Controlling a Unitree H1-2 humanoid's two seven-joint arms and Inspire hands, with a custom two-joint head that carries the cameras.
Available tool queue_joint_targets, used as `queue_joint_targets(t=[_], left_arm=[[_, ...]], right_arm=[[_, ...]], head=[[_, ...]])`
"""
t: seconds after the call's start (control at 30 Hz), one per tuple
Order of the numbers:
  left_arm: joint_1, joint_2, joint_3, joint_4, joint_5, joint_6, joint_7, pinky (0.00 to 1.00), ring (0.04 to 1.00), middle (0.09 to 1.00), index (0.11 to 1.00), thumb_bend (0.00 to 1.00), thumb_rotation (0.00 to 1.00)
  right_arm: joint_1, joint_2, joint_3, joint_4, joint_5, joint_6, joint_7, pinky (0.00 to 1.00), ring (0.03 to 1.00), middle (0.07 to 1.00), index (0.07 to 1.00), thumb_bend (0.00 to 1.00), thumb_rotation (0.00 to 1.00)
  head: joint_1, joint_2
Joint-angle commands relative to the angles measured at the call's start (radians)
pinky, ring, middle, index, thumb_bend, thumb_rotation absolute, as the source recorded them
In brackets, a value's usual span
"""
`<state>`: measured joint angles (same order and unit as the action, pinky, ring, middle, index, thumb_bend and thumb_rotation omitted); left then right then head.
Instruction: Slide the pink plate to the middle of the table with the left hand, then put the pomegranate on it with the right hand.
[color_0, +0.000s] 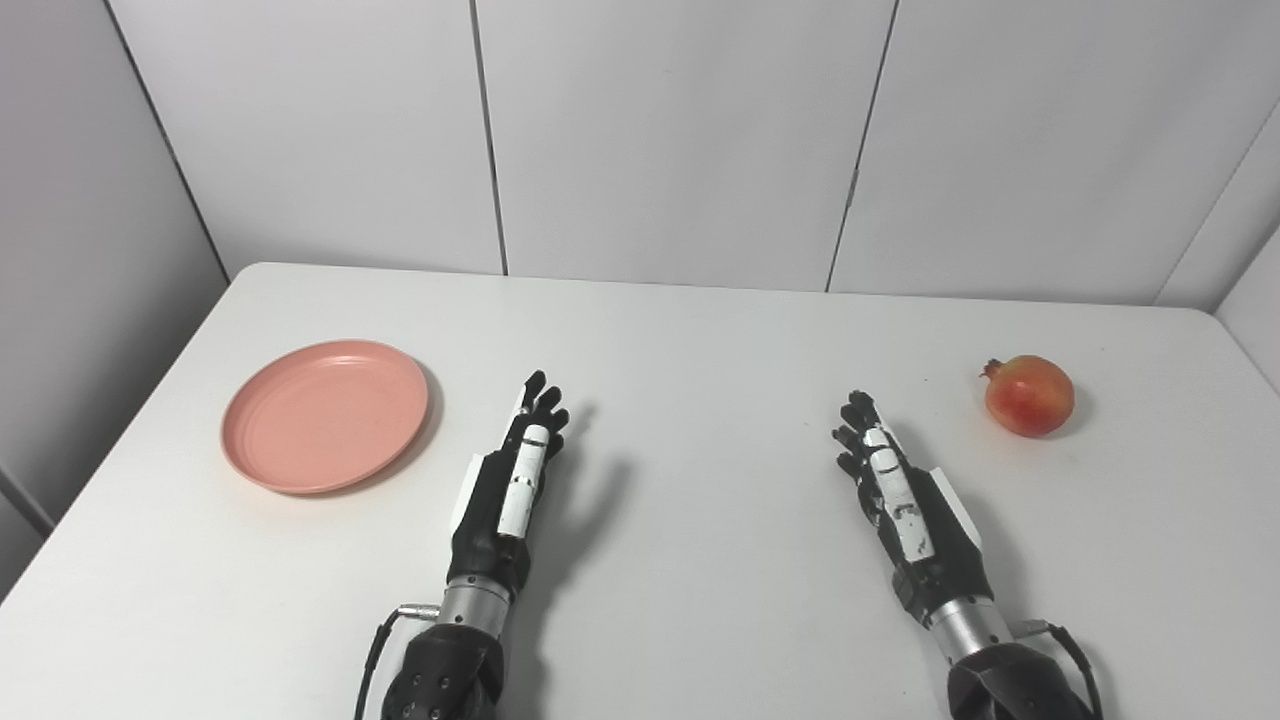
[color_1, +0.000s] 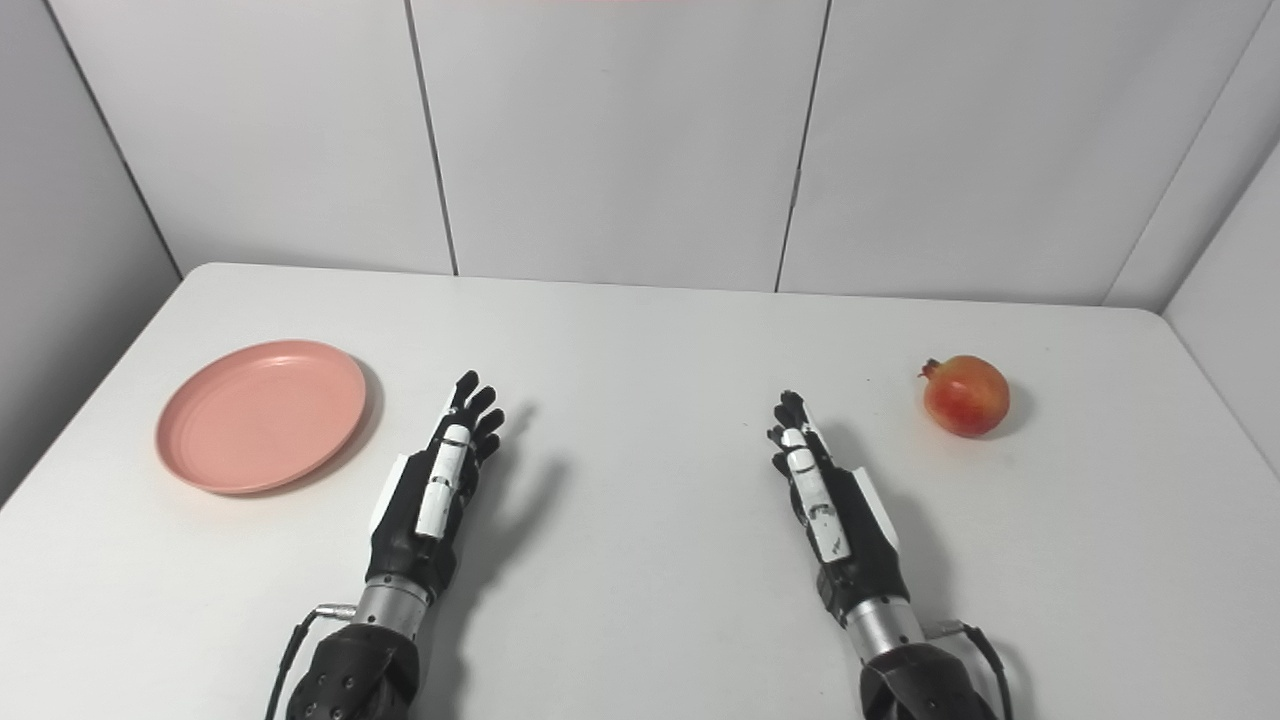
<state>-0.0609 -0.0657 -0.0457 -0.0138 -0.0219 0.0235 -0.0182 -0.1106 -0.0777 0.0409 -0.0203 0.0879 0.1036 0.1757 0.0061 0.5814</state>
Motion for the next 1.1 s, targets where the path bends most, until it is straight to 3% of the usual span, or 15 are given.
queue_joint_targets(t=[0.0, 0.73, 0.87, 1.07], left_arm=[[-0.028, 0.0, -0.003, -0.022, -0.004, -0.031, -0.007, 0.97, 0.957, 0.981, 0.982, 0.39, 1.0], [-0.027, -0.006, -0.003, -0.026, -0.005, -0.025, -0.004, 0.97, 0.955, 0.979, 0.98, 0.38, 1.0], [-0.027, -0.007, -0.009, -0.019, -0.002, -0.028, -0.007, 0.98, 0.959, 0.985, 0.982, 0.39, 1.0], [-0.029, -0.022, -0.03, 0.003, 0.023, -0.028, 0.007, 0.97, 0.957, 0.977, 0.973, 0.41, 1.0]], right_arm=[[-0.033, 0.003, -0.004, -0.026, 0.013, -0.039, 0.003, 1.0, 0.991, 1.0, 1.0, 0.27, 1.0], [-0.031, 0.001, -0.004, -0.033, 0.009, -0.037, 0.002, 1.0, 0.994, 1.0, 1.0, 0.26, 1.0], [-0.029, -0.002, -0.007, -0.025, 0.015, -0.051, 0.006, 1.0, 0.993, 1.0, 1.0, 0.26, 1.0], [-0.022, -0.022, -0.021, -0.026, 0.029, -0.057, 0.017, 1.0, 0.991, 1.0, 1.0, 0.27, 1.0]], head=[[0.002, 0.002], [0.008, 0.0], [0.036, -0.009], [0.135, -0.031]])
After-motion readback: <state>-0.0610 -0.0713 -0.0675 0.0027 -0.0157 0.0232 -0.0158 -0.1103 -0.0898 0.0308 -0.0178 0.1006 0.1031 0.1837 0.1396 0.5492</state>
